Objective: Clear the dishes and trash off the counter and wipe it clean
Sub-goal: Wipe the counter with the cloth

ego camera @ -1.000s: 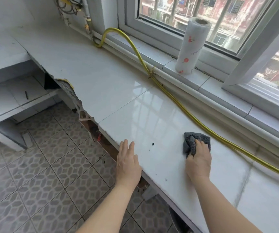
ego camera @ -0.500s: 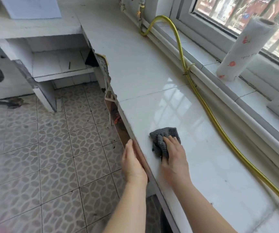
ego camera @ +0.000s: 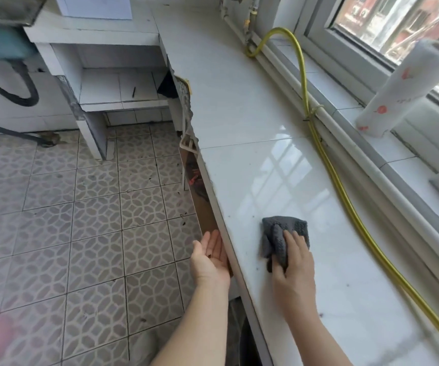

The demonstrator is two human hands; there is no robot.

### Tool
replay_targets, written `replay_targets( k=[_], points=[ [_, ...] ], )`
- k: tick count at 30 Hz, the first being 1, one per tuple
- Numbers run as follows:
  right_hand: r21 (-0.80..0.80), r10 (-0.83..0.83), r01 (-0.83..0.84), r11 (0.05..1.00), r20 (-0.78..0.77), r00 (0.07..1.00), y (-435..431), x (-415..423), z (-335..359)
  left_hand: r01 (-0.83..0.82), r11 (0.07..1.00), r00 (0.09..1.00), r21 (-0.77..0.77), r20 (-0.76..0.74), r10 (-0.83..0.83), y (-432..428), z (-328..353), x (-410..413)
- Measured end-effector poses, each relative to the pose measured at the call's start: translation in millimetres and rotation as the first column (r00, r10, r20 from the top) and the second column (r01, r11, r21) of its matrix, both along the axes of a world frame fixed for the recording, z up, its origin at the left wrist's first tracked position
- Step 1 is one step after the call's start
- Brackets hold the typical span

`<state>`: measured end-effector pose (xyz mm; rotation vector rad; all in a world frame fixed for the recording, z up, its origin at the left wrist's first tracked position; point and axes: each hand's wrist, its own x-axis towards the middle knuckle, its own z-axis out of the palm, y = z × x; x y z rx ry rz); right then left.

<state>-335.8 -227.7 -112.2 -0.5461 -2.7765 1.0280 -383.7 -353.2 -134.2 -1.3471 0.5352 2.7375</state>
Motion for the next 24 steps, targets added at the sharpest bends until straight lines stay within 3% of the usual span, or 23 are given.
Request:
replay_targets(
  k=[7, 14, 18, 24],
  points=[
    [0.109, 0.371, -0.371, 0.922, 0.02, 0.929, -47, -15, -6, 0.061, 0.991, 0.998, -0.122, 0.029, -0.058, -18, 7, 0],
    [0.24, 0.27, -0.287, 0.927, 0.104, 0.957, -45, 18, -15, 0.172, 0.948, 0.985, -0.269, 0.034, -0.17, -35, 31, -19],
    [0.335, 0.265, -0.293, 0.895, 0.127, 0.956, -56, -19, -13, 0.204, 0.936, 0.978, -0.288, 0.016, -0.209, -46, 41, -40],
    [0.312, 0.26, -0.286, 0.906, 0.12, 0.958, -83, -95, -7, 0.28, 0.91, 0.958, -0.306, 0.026, -0.286, -68, 47, -87]
  ],
)
